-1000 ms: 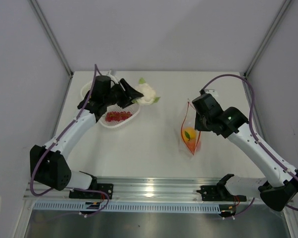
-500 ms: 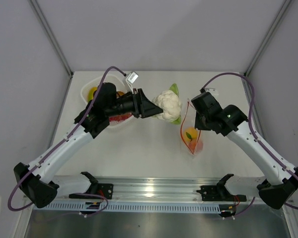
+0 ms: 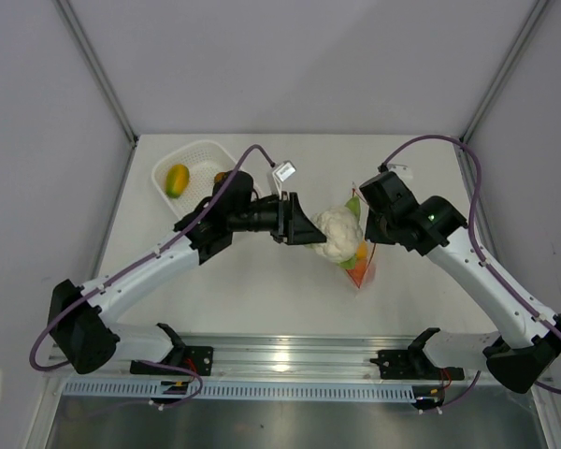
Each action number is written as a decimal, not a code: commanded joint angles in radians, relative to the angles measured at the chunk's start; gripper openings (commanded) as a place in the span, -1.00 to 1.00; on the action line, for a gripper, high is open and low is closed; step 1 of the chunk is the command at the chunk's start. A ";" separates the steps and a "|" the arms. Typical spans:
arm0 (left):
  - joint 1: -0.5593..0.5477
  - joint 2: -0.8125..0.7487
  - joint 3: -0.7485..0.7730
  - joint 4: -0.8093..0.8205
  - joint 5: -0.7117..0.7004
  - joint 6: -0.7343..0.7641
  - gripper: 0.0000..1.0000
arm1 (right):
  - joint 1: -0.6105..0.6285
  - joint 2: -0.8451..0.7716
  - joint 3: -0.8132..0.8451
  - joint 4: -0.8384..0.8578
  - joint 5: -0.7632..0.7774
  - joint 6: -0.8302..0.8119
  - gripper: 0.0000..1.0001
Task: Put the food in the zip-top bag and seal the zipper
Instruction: Place the fake vegetable in the zipper food storage bag.
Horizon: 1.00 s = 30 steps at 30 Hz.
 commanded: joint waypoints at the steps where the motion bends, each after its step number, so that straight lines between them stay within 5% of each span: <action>1: -0.029 0.029 0.006 0.078 0.016 -0.020 -0.99 | 0.007 -0.019 0.039 0.009 0.009 0.028 -1.00; 19: -0.170 0.296 0.490 -0.577 -0.441 0.135 -0.99 | 0.015 -0.022 0.013 0.050 -0.049 0.034 -1.00; 30: -0.234 0.365 0.590 -0.663 -0.524 0.181 -0.99 | 0.018 -0.027 0.020 0.067 -0.078 0.041 -1.00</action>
